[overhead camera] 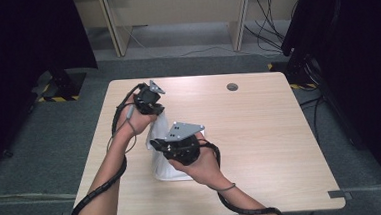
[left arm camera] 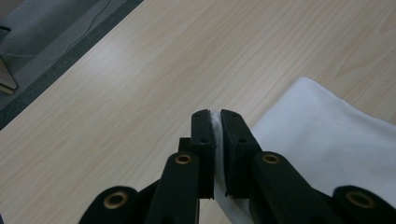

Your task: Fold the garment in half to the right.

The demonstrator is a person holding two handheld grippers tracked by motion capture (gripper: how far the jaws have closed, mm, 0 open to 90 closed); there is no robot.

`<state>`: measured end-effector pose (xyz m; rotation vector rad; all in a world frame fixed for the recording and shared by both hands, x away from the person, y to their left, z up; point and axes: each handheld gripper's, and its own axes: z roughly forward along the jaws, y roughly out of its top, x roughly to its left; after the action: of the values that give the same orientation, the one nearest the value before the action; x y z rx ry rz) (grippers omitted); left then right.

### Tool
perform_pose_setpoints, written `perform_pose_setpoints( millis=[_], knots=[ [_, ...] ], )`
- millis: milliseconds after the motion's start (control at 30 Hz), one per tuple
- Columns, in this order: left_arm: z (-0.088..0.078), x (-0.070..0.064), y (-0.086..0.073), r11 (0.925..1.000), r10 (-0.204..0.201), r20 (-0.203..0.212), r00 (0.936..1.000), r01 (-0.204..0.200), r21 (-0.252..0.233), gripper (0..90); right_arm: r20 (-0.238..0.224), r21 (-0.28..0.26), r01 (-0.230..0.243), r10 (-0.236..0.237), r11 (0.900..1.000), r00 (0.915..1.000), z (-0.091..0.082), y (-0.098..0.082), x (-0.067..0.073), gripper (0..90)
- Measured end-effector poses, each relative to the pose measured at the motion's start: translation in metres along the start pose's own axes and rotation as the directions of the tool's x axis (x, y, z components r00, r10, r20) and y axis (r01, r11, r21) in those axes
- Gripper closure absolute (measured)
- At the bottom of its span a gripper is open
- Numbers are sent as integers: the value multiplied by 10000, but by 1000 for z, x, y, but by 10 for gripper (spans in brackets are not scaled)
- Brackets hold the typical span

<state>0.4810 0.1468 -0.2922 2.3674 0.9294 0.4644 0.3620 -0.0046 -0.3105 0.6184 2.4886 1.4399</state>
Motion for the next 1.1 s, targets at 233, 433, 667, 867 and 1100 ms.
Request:
perform_pose_setpoints(
  millis=[233,433,667,867,1100],
  knots=[
    [12,-7,4,10000,4,130,9999,-5,64,837,111,57,-225,224,9997,9997,-10,-12,-10,842],
    [18,-11,5,10000,-27,233,9997,26,56,837,181,129,-239,237,9996,9996,-14,-17,-13,842],
    [30,-19,8,10000,-52,463,9989,50,39,832,211,263,-284,278,9992,9994,-17,-24,-16,842],
    [38,-25,7,9999,-84,553,9984,79,101,832,249,394,-310,301,9987,9992,-20,-32,-19,841],
    [46,-30,6,9998,-107,639,9979,98,151,829,232,635,-420,406,9971,9989,-20,-44,-21,841]
  ],
)
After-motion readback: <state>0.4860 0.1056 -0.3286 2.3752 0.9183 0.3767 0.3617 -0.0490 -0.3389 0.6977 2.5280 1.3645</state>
